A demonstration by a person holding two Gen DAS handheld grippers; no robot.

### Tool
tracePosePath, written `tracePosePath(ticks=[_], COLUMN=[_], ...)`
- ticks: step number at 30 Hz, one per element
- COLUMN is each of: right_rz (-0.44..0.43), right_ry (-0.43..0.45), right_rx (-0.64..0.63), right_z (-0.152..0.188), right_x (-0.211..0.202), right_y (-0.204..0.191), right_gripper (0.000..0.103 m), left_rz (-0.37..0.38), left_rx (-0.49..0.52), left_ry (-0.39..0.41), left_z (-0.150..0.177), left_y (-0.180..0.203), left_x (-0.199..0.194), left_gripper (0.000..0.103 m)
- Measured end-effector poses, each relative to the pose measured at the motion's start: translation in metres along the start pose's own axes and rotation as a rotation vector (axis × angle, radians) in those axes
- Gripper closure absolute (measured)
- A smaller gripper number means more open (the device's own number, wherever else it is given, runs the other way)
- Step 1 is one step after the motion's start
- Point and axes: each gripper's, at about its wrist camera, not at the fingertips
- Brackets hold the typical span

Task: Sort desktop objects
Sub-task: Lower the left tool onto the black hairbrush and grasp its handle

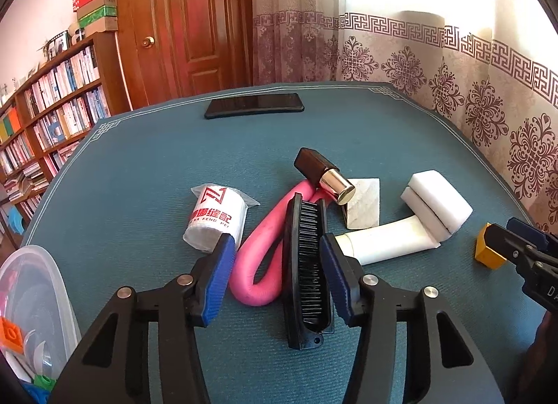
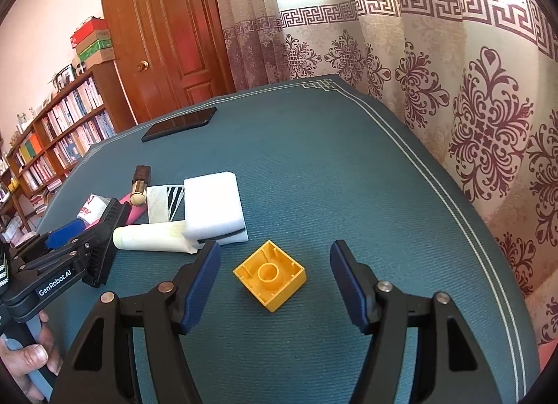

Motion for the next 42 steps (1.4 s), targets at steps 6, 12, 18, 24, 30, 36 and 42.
tracePosePath(ticks=[6, 12, 18, 24, 30, 36, 42], right_rz=[-0.004, -0.009, -0.011, -0.012, -0.011, -0.007, -0.007], right_ry=[-0.008, -0.019, -0.024, -0.028, -0.035, -0.035, -0.033], right_rx=[0.012, 0.018, 0.024, 0.026, 0.030, 0.033, 0.035], right_z=[0.000, 0.000, 0.000, 0.000, 0.000, 0.000, 0.000], right_x=[0.002, 0.004, 0.006, 0.006, 0.008, 0.008, 0.007], right_y=[0.003, 0.005, 0.006, 0.006, 0.007, 0.007, 0.007], right_gripper=[0.033, 0.033, 0.033, 0.033, 0.033, 0.033, 0.033], left_rz=[0.012, 0.010, 0.019, 0.061, 0.114, 0.131, 0.147], left_rx=[-0.026, -0.013, 0.044, 0.048, 0.045, 0.032, 0.015], left_ry=[0.027, 0.062, 0.070, 0.034, -0.017, -0.029, -0.070], left_z=[0.001, 0.004, 0.007, 0.008, 0.018, 0.026, 0.029], left_y=[-0.005, -0.003, 0.008, 0.009, 0.012, 0.010, 0.008], left_x=[-0.007, -0.016, -0.018, -0.012, -0.010, -0.014, -0.009], left_gripper=[0.049, 0.049, 0.049, 0.049, 0.049, 0.049, 0.049])
Point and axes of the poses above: each gripper's, at about its wrist camera, not at the fingertips, and x roughly the way its jaws point, y to its right, z to its underside, and after that the axes turned 12 degrees about -y, right-handed
